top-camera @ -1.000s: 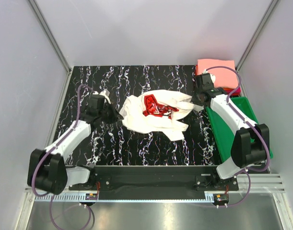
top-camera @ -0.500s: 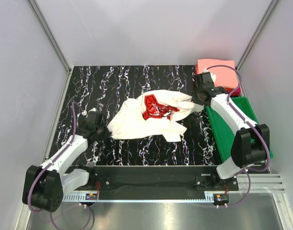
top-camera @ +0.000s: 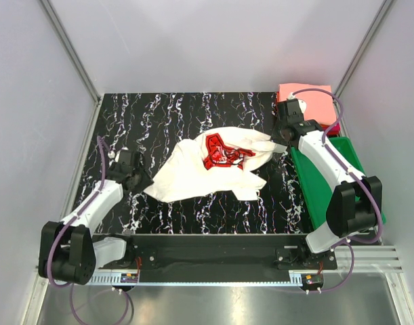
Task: Fold and stack the t-shirts
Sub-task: Flatten the tshirt out
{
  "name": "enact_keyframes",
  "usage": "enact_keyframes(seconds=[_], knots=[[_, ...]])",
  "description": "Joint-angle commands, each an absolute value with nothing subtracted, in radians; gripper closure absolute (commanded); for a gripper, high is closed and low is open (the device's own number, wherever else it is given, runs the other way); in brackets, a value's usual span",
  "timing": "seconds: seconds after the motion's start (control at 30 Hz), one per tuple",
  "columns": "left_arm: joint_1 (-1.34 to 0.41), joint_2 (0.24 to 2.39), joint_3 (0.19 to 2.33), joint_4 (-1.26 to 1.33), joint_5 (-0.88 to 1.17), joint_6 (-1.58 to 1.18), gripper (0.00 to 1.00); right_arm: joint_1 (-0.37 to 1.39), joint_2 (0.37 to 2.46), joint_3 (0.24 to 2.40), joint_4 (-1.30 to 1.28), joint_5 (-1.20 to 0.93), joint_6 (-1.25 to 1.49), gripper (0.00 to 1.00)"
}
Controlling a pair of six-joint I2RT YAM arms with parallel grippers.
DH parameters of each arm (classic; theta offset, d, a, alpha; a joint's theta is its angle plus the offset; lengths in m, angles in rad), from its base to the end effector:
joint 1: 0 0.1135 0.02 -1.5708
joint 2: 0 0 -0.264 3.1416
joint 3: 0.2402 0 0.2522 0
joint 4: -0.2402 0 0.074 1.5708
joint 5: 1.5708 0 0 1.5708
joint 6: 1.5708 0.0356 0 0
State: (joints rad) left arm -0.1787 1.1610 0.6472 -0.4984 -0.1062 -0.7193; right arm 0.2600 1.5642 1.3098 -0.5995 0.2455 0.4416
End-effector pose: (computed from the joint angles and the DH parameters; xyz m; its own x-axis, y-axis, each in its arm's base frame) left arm 0.2129 -0.0346 0.1947 -0.7078 -0.5379 -0.4579 -0.4584 0.8429 -0.2816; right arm 0.3325 0.0795 0.2921 -0.6992 0.2430 -0.6723 0.2254 0.9674 0.1152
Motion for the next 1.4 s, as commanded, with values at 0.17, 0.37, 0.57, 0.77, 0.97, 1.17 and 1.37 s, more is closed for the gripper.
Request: enact_keyframes(seconds=[0.17, 0.37, 0.57, 0.77, 0.97, 1.17, 1.37], knots=[[-0.126, 1.236, 0.649, -0.443, -0.123, -0.724, 0.57, 0.259, 1.514, 1.345, -0.592, 0.25, 0.423, 1.0], [-0.124, 1.29, 0.632, -0.417, -0.143, -0.712, 0.56, 0.259, 1.514, 1.342, -0.589, 0.239, 0.42, 1.0], [-0.121, 1.361, 0.653, -0.39, -0.123, -0.695, 0.55, 0.259, 1.506, 1.336, -0.583, 0.236, 0.417, 1.0], [-0.121, 1.385, 0.65, -0.4, -0.163, -0.693, 0.57, 0.259, 1.5, 1.336, -0.584, 0.241, 0.416, 1.0], [-0.123, 1.407, 0.664, -0.396, -0.155, -0.67, 0.78, 0.259, 1.506, 1.342, -0.583, 0.232, 0.417, 1.0], [-0.123, 1.421, 0.68, -0.377, -0.101, -0.635, 1.0, 0.259, 1.508, 1.338, -0.58, 0.221, 0.416, 1.0], [-0.118, 1.278, 0.826, -0.504, -0.173, -0.577, 1.0, 0.262, 1.517, 1.33, -0.575, 0.152, 0.434, 1.0]])
